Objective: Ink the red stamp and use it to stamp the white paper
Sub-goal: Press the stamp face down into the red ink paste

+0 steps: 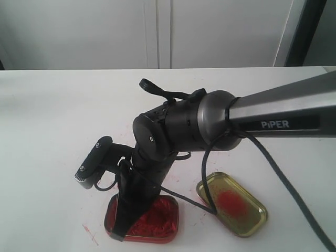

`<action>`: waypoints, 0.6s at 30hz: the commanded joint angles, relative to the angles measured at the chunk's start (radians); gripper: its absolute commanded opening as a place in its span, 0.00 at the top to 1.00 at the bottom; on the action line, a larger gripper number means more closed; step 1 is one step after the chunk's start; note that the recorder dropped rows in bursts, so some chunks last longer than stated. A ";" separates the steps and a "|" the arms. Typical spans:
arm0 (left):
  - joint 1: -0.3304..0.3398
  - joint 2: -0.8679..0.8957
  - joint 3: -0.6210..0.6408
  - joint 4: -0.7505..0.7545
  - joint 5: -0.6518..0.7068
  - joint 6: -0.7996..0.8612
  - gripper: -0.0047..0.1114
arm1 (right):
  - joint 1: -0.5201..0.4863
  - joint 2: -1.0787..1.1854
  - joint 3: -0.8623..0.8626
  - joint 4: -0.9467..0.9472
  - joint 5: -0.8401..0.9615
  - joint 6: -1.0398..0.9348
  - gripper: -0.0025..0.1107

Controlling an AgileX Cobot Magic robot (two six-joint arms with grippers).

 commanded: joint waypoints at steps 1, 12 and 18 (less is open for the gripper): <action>0.002 -0.004 0.007 -0.006 0.008 0.000 0.96 | 0.001 0.051 0.036 -0.026 0.035 0.005 0.98; 0.002 -0.004 0.007 -0.006 0.008 0.000 0.96 | 0.001 -0.049 -0.020 -0.027 0.036 0.078 0.98; 0.002 -0.004 0.007 -0.006 0.008 0.000 0.96 | 0.001 -0.084 -0.045 -0.024 0.055 0.102 0.98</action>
